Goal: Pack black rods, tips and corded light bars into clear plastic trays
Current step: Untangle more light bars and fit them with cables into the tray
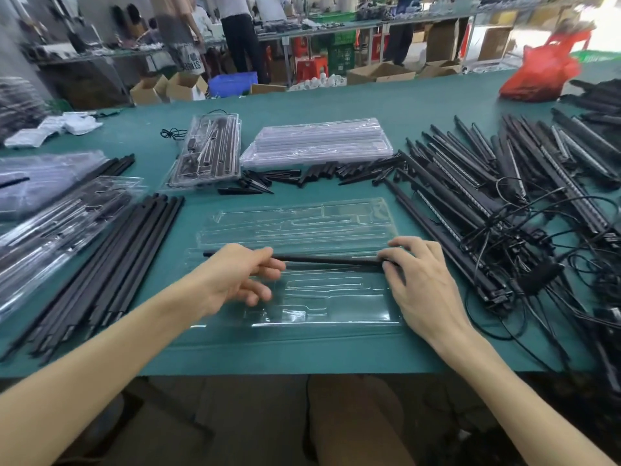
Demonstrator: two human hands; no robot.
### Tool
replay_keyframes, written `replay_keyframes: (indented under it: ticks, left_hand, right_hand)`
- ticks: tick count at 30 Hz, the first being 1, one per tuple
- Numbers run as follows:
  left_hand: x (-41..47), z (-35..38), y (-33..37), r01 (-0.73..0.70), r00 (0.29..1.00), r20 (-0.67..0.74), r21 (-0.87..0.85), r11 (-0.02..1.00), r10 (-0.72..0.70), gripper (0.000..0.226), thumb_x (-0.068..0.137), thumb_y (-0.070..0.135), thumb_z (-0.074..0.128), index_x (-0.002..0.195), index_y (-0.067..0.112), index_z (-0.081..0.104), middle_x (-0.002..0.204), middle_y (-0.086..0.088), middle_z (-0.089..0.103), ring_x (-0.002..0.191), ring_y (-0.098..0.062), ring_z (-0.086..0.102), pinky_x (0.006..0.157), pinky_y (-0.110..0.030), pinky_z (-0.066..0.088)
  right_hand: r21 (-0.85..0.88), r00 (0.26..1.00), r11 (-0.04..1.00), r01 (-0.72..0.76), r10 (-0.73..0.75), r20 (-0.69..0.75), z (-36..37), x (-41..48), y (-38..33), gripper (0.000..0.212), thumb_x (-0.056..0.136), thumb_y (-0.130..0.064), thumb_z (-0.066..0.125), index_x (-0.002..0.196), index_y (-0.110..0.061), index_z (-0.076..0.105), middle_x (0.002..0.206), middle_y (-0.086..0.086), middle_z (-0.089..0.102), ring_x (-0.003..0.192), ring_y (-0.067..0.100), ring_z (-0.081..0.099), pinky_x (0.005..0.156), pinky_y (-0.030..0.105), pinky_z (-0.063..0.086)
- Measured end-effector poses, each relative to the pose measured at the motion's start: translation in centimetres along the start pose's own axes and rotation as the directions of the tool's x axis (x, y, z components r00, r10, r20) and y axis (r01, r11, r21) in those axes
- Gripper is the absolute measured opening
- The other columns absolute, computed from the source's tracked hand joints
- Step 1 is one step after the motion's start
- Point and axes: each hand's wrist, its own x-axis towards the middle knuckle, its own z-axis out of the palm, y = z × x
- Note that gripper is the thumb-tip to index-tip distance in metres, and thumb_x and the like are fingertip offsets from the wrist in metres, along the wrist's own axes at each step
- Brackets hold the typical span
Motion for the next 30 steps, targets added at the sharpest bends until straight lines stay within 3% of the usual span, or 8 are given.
replay_keyframes:
  ticks: [2,5,8,11,15,20,23,30]
  left_hand:
    - [0.2,-0.2,-0.3,-0.202,0.974,-0.057,0.220,0.954,0.219,0.028,0.102,0.029,0.056,0.089,0.010,0.073,0.070,0.000,0.068,0.047,-0.024,0.059,0.038,-0.025,0.040]
    - [0.3,0.6,-0.6,-0.526,0.773,0.020,0.578,0.624,0.634,0.006,0.096,0.024,0.066,0.092,0.024,0.070,0.082,0.009,0.066,0.071,-0.009,0.063,0.068,-0.020,0.049]
    - [0.5,2.0,-1.1,-0.607,0.678,0.192,0.690,0.394,0.709,0.015,0.096,0.024,0.067,0.111,0.025,0.068,0.102,0.013,0.059,0.096,-0.003,0.057,0.089,-0.019,0.046]
    - [1.2,3.1,-1.2,-0.592,0.584,0.264,0.785,0.181,0.768,0.025,0.098,0.023,0.064,0.122,0.021,0.065,0.108,0.006,0.059,0.104,-0.013,0.054,0.096,-0.030,0.044]
    - [1.9,2.8,-0.7,-0.557,0.588,0.244,0.813,0.167,0.771,0.013,0.098,0.024,0.063,0.110,0.020,0.069,0.100,0.005,0.060,0.100,-0.017,0.055,0.092,-0.035,0.044]
    - [2.2,1.6,-0.8,-0.536,0.634,0.235,0.821,0.200,0.737,0.009,0.098,0.027,0.063,0.101,0.021,0.069,0.095,0.011,0.055,0.097,-0.011,0.053,0.078,-0.024,0.040]
    - [2.3,1.5,-0.6,-0.541,0.662,0.226,0.803,0.248,0.714,0.007,0.097,0.025,0.065,0.099,0.021,0.070,0.094,0.013,0.054,0.096,-0.009,0.051,0.079,-0.026,0.042]
    - [2.4,1.5,-0.9,-0.566,0.647,0.247,0.790,0.237,0.721,0.010,0.098,0.025,0.064,0.100,0.019,0.071,0.097,0.012,0.056,0.093,-0.007,0.053,0.080,-0.023,0.044]
  right_hand:
    - [0.001,1.000,1.000,-0.009,0.009,-0.005,0.0,0.0,0.0,0.024,0.102,-0.022,0.054,0.120,-0.014,0.067,0.126,-0.004,0.058,0.121,0.018,0.042,0.092,0.034,0.048]
    - [-0.010,1.000,1.000,-0.011,0.011,-0.002,-0.1,0.1,-0.1,0.022,0.101,-0.022,0.054,0.120,-0.013,0.062,0.124,-0.004,0.058,0.118,0.018,0.043,0.087,0.033,0.047]
    - [-0.013,1.000,0.999,-0.030,0.030,0.000,-0.2,0.1,-0.2,0.023,0.101,-0.023,0.053,0.122,-0.015,0.058,0.122,-0.004,0.059,0.118,0.017,0.043,0.081,0.029,0.042]
    - [-0.022,1.000,1.000,-0.023,0.023,0.005,-0.2,-0.1,-0.3,0.024,0.102,-0.022,0.052,0.124,-0.016,0.060,0.125,-0.005,0.057,0.119,0.016,0.041,0.082,0.029,0.043]
    - [-0.001,1.000,1.000,-0.020,0.020,0.011,-0.2,-0.1,-0.4,0.025,0.102,-0.021,0.051,0.124,-0.020,0.065,0.127,-0.006,0.056,0.120,0.016,0.041,0.086,0.034,0.049]
    - [0.004,1.000,1.000,-0.022,0.022,0.015,-0.1,-0.1,-0.3,0.027,0.102,-0.020,0.052,0.125,-0.019,0.066,0.127,-0.005,0.056,0.120,0.018,0.041,0.087,0.039,0.051]
    - [-0.007,0.999,1.000,-0.030,0.030,0.019,-0.1,-0.1,-0.2,0.026,0.102,-0.022,0.051,0.121,-0.019,0.067,0.128,-0.005,0.055,0.119,0.018,0.040,0.086,0.038,0.050]
    - [-0.015,1.000,1.000,-0.013,0.013,0.012,-0.1,-0.2,-0.2,0.028,0.100,-0.018,0.054,0.123,-0.021,0.069,0.130,-0.004,0.055,0.120,0.019,0.040,0.079,0.036,0.052]
